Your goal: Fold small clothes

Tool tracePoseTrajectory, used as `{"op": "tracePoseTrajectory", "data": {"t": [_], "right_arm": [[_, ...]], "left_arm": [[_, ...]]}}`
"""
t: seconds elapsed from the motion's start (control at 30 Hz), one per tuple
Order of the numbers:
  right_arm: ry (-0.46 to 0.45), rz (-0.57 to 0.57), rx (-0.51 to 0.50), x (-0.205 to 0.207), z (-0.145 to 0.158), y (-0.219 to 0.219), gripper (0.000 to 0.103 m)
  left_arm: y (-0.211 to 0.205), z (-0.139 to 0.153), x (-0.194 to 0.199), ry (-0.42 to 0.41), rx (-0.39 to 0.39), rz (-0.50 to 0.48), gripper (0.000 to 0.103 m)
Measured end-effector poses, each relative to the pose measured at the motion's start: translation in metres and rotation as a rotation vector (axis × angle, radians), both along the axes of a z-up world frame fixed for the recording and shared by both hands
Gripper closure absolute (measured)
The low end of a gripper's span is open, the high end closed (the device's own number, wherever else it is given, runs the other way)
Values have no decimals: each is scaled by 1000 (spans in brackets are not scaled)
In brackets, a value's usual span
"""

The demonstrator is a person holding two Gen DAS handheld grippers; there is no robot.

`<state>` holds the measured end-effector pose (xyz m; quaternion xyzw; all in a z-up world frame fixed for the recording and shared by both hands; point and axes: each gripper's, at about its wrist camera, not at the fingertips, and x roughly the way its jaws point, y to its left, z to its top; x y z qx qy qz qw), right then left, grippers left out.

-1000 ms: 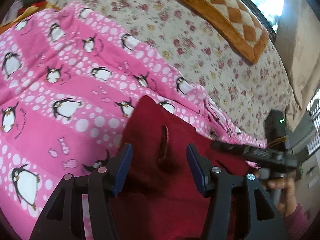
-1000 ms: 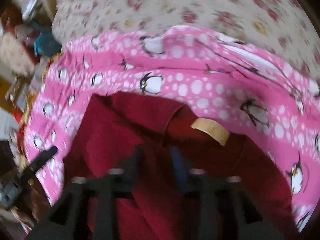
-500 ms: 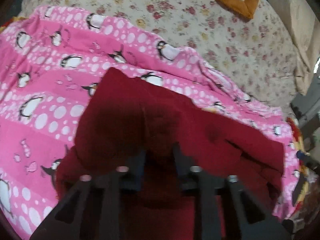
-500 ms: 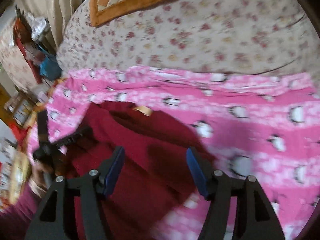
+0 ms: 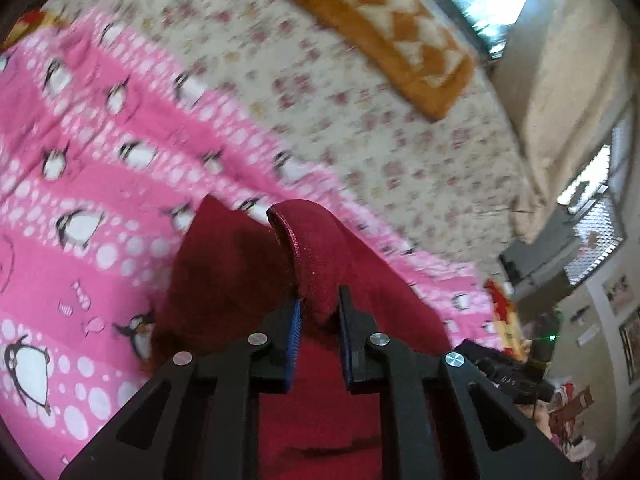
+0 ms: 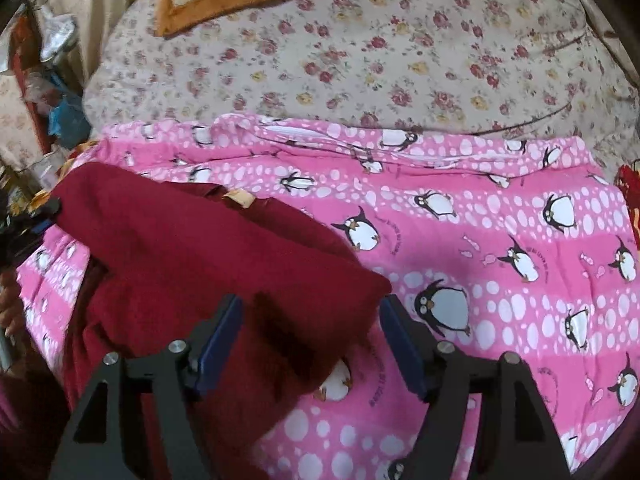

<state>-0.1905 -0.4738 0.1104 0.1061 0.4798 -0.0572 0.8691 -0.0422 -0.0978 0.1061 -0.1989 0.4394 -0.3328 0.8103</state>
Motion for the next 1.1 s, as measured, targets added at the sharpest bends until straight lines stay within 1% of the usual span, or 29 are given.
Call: {"op": "tracePoseTrajectory", "data": {"t": [0.03,0.07,0.13,0.2,0.23,0.3,0.37,0.47,0.53,0.63,0.7,0.73,0.77,0.8,0.83,0.9,0.93,1.0,1.03,1.1], "right_arm": [[11,-12,-9,6,-5,-1,28],[26,-31,-22,14,-12,-2,29],[53,-64,-47,30,-26,-6,29],[100,-112,-63,45,-45,-14,29],[116,-135,-44,49,-52,-20,29],[105,-177,48,44,-54,-29,29],[73,-190,100,30,-45,-33,29],[32,-194,142,3,-28,-38,29],[4,-207,216,-11,-22,-46,28],[13,-199,369,-17,-33,-50,28],[33,-215,429,-10,-49,-50,28],[39,-226,451,-6,-58,-49,30],[35,-241,478,-2,-67,-50,34],[26,-256,496,0,-73,-51,61],[22,-268,498,3,-75,-53,79],[-14,-256,477,7,-67,-53,88],[-29,-235,443,8,-58,-51,89],[-67,-180,328,11,-35,-43,90],[-77,-165,296,14,-28,-42,91],[-87,-145,198,21,-17,-41,91]], "left_arm": [[-2,-8,4,21,24,6,103],[-3,-13,7,23,54,13,103],[-7,-25,13,31,142,52,103],[-6,-37,19,66,156,62,103],[-5,-44,21,80,168,72,103],[-4,-49,22,94,177,77,103],[-4,-49,21,89,175,76,103],[-3,-49,20,76,169,77,103],[-2,-50,19,76,168,80,103],[-1,-50,17,92,166,86,103],[-1,-50,16,97,169,88,103],[-2,-51,16,98,170,87,103],[-2,-51,15,98,170,84,103],[-3,-50,15,96,167,76,103],[-3,-49,14,95,162,73,103],[-3,-47,14,95,139,63,103],[-4,-46,14,96,127,54,103],[-8,-44,13,87,118,33,103],[-12,-43,13,81,127,28,103],[-20,-46,14,77,156,17,103]]}}
